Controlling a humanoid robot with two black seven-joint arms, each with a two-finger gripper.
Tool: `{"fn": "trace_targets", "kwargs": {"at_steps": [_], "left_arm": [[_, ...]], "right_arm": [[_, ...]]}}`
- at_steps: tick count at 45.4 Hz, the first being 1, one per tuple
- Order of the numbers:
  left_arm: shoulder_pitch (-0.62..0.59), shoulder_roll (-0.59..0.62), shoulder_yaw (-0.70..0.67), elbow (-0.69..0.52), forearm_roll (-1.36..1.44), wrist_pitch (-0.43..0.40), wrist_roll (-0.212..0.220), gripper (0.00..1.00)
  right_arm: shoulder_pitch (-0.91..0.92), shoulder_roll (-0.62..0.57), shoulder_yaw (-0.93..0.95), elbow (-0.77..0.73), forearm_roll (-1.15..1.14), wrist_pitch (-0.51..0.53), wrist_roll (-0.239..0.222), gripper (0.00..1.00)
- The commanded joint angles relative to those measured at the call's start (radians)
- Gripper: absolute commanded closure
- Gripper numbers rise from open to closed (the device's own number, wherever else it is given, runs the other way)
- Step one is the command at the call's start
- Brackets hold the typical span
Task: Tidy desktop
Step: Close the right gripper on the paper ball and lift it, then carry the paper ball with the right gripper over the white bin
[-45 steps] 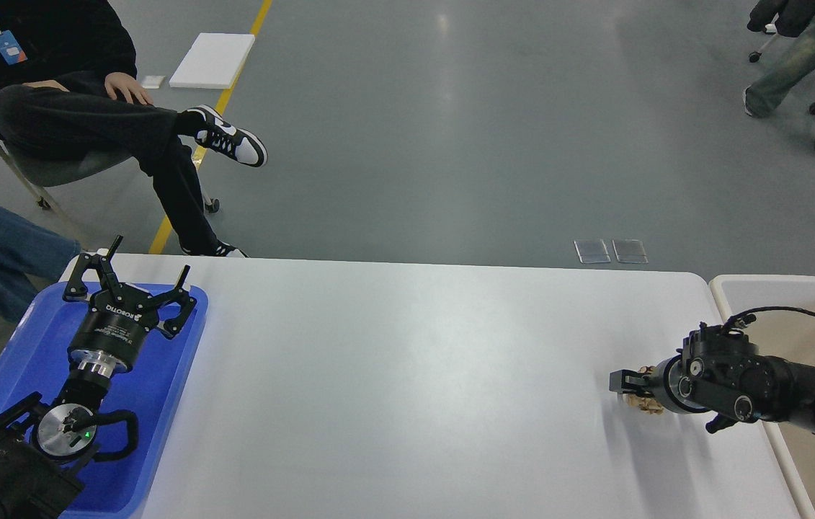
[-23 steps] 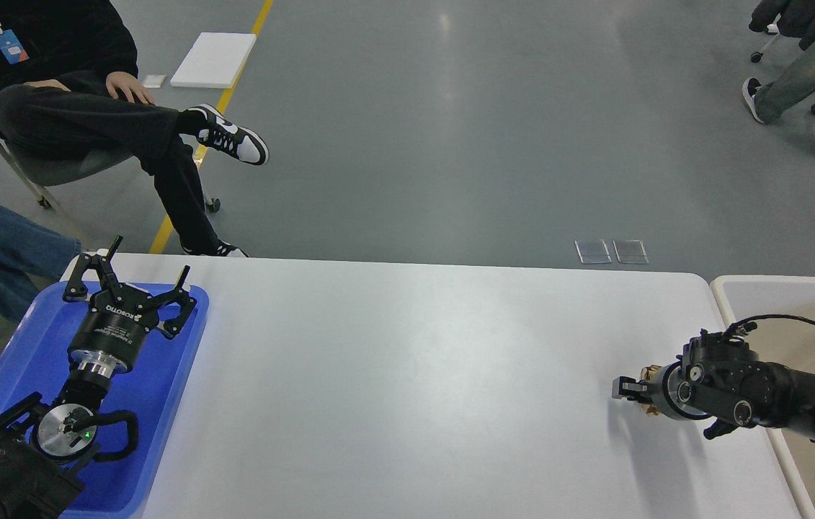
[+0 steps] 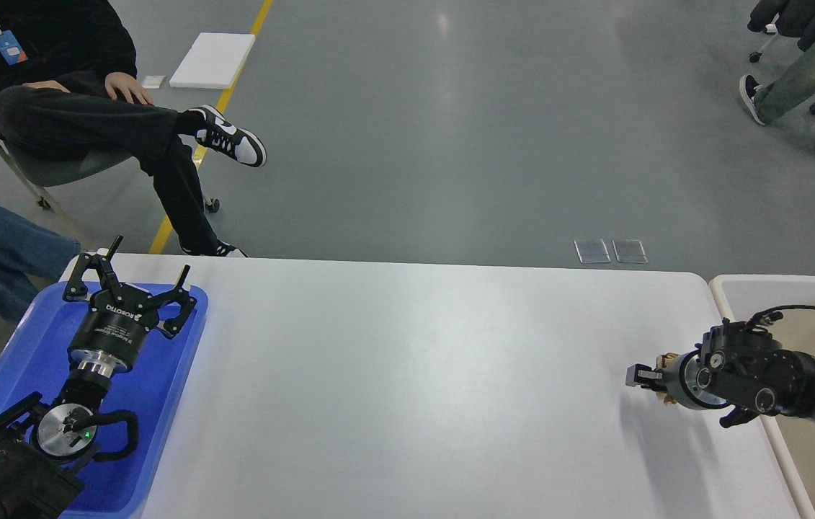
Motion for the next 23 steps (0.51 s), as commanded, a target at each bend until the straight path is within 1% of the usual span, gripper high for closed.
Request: {"fn": "trace_targets", "kwargs": {"at_steps": [1,5,12,19,23], "left_arm": [[0.000,0.000,0.000,0.000,0.000,0.000,0.000,0.01],[0.000,0.000,0.000,0.000,0.000,0.000,0.000,0.01],[0.000,0.000,0.000,0.000,0.000,0.000,0.002,0.01],[0.000,-0.002,0.000,0.000,0.000,0.000,0.002,0.01],[0.000,0.000,0.000,0.000,0.000,0.000,0.002,0.01]], "right_arm": [[0.071,-0.107,-0.017,0.114,-0.001,0.007,-0.007,1.00],[0.120,-0.160,-0.046,0.179,-0.001,0.036,-0.008,1.00],[0.250,-0.220,-0.132,0.315,-0.001,0.097,-0.011,1.00],[0.382,-0.294,-0.158,0.436,-0.001,0.195,-0.013,1.00],[0.486,-0.326,-0.216,0.521,0.001,0.223,-0.013,1.00]]}}
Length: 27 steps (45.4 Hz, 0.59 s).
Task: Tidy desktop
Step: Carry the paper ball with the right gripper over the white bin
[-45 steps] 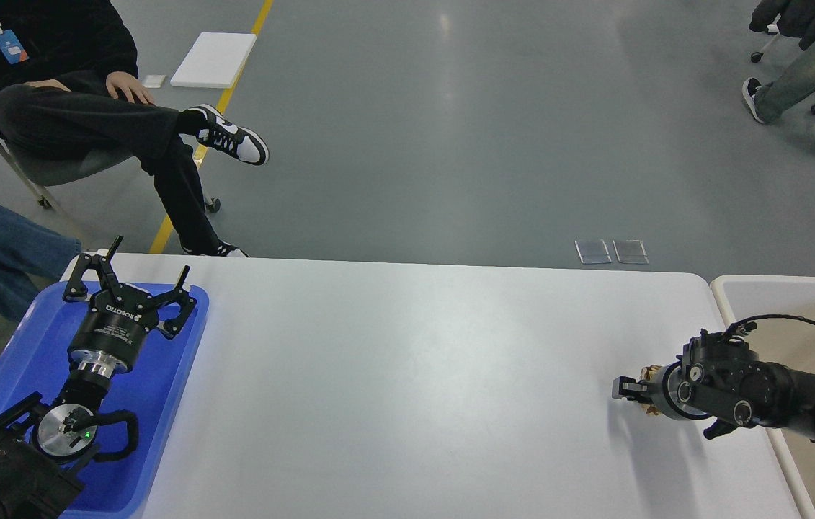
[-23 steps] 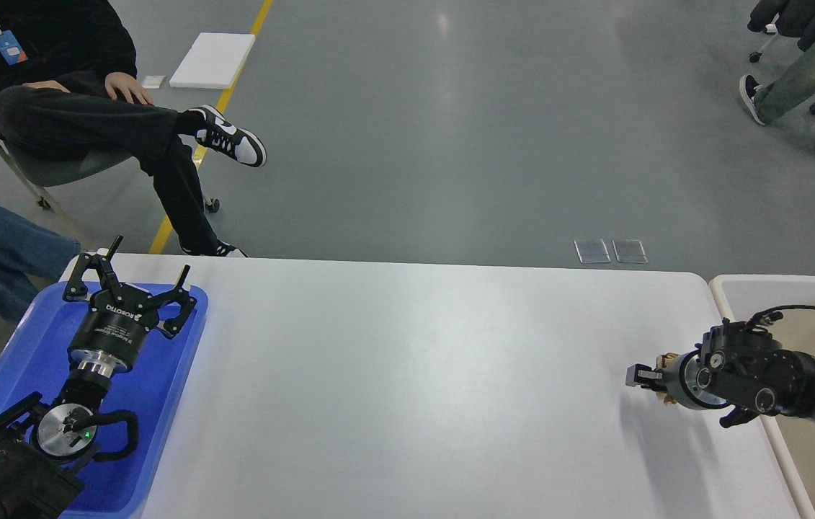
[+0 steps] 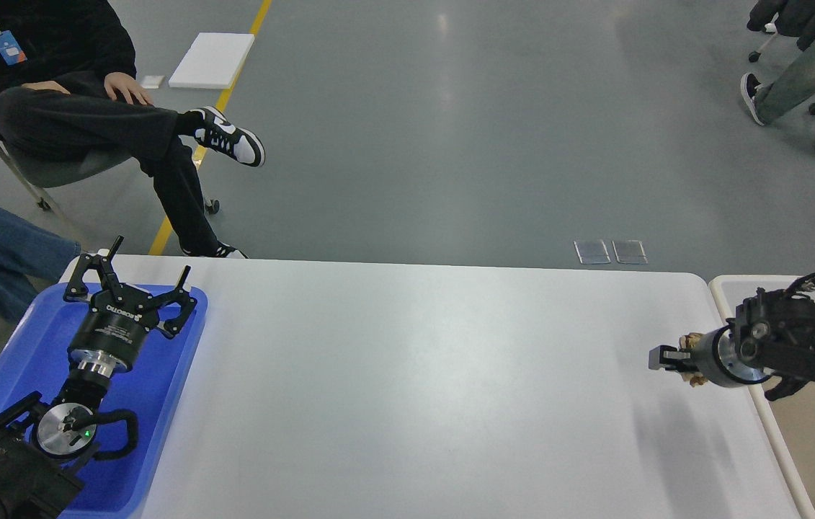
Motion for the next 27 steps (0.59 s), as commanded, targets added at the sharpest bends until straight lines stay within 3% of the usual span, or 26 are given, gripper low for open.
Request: {"fn": "trace_targets", "kwargs": {"at_steps": [1,13,27], "left_arm": [[0.000,0.000,0.000,0.000,0.000,0.000,0.001,0.01],[0.000,0.000,0.000,0.000,0.000,0.000,0.001,0.01],[0.000,-0.001,0.000,0.000,0.000,0.000,0.001,0.01]], "right_arm": [[0.239,-0.109,-0.114,0.213,0.003,0.100,-0.002,1.00],[0.578,-0.146,-0.305,0.398,0.020,0.240,-0.001,1.00],[0.851,-0.180,-0.372,0.459,0.196,0.451,-0.001,1.00]]}}
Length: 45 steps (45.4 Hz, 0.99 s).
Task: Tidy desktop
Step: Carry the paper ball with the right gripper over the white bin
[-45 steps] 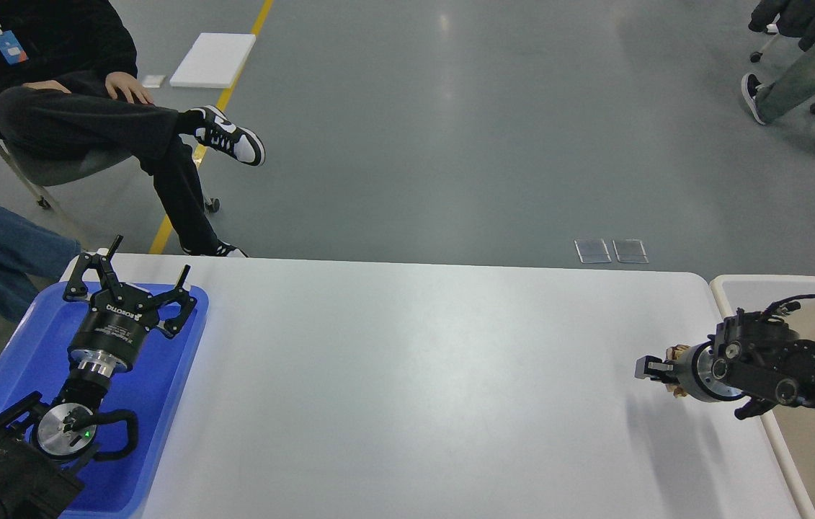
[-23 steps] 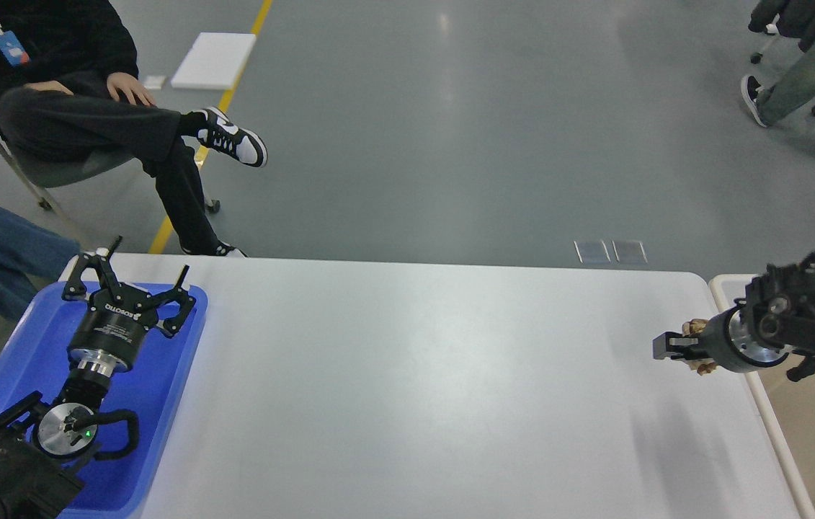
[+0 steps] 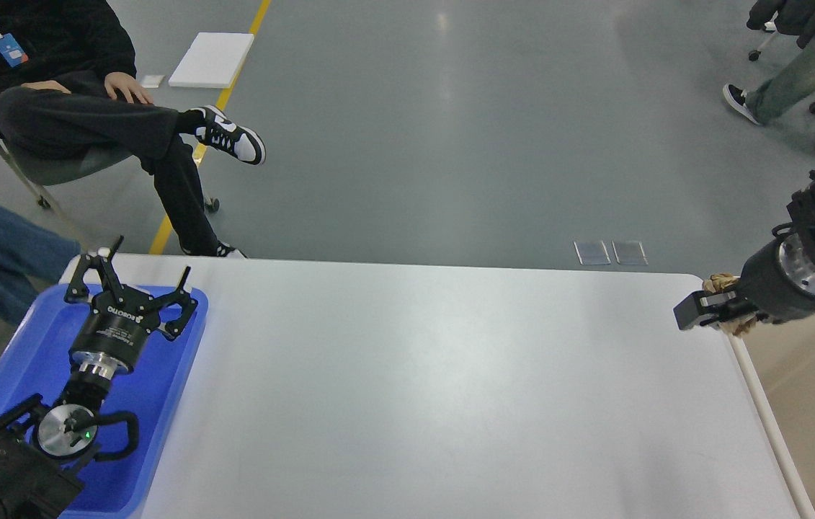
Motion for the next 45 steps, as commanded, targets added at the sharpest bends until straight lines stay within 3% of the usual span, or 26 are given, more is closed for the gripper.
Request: {"fn": "trace_targets", "kwargs": {"at_steps": [1,17,29,45], "left_arm": [[0.000,0.000,0.000,0.000,0.000,0.000,0.000,0.01],[-0.002,0.000,0.000,0.000,0.000,0.000,0.001,0.01],[0.000,0.000,0.000,0.000,0.000,0.000,0.000,0.01],[0.000,0.001,0.000,0.000,0.000,0.000,0.000,0.01]], "right_arm": [[0.265,-0.031,-0.087,0.077,0.126,0.174,0.000,1.00],[0.480,-0.017,-0.136,0.079,0.132,0.207,0.001,1.00],[0.481,-0.013,-0.179,0.060,0.111,0.207,0.000,1.00],[0.396,-0.237,-0.250,0.004,-0.084,0.207,0.000,1.00]]}}
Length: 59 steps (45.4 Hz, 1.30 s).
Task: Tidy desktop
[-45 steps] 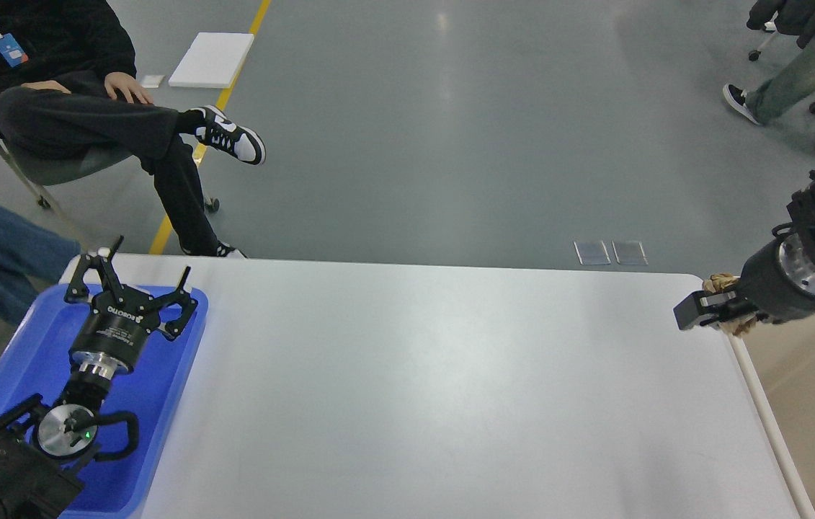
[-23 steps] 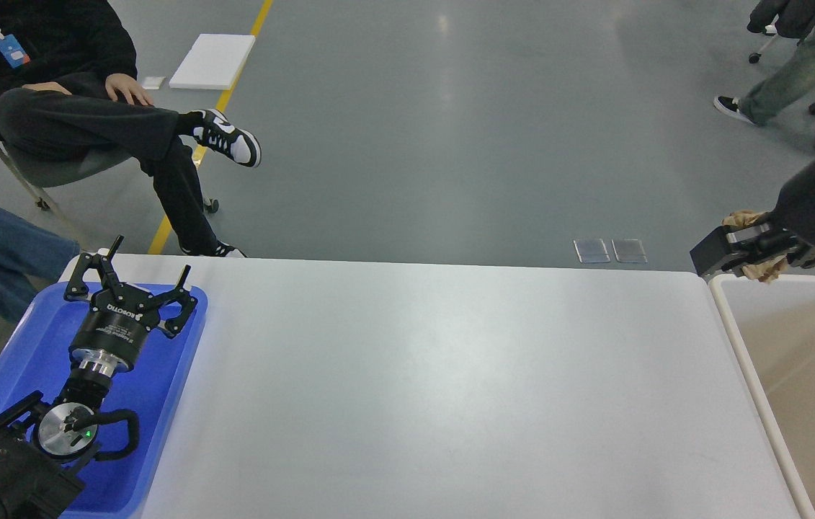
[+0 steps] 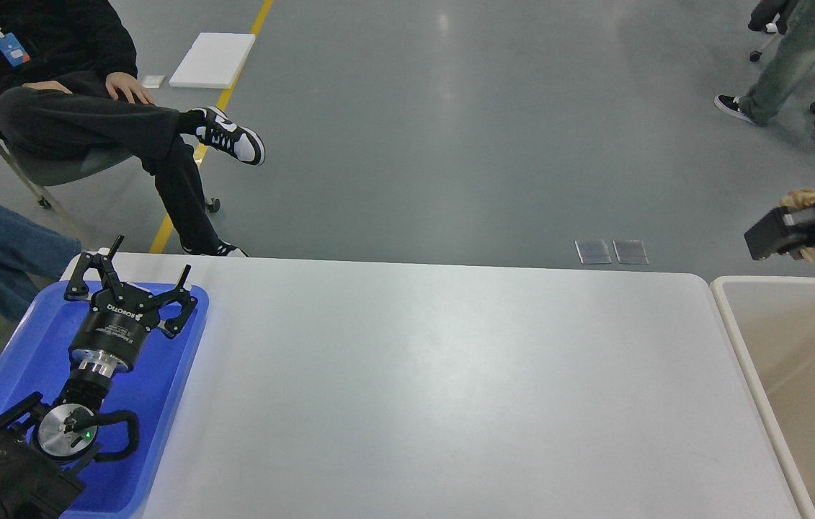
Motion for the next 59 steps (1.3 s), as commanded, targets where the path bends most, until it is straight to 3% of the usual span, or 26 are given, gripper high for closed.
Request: {"fn": "trace_targets", "kwargs": {"at_steps": [1,17,30,52,59], "left_arm": [[0.000,0.001,0.000,0.000,0.000,0.000,-0.001,0.01],[0.000,0.001,0.000,0.000,0.000,0.000,-0.001,0.01],[0.002,0.001,0.000,0.000,0.000,0.000,-0.001,0.01],[0.002,0.001,0.000,0.000,0.000,0.000,-0.002,0.01],[0.002,0.001,0.000,0.000,0.000,0.000,-0.002,0.01]], "right_arm": [[-0.057,-0.144,-0.040,-0.046,-0.125,0.002,0.000,1.00],[-0.377,-0.226,-0.013,-0.290,-0.148,-0.036,0.000,1.00],[-0.632,-0.221,0.117,-0.397,-0.144,-0.157,0.000,1.00],[-1.083,-0.020,0.380,-0.638,-0.130,-0.444,0.000,1.00],[-1.215,0.044,0.492,-0.727,-0.130,-0.481,0.000,1.00]]}}
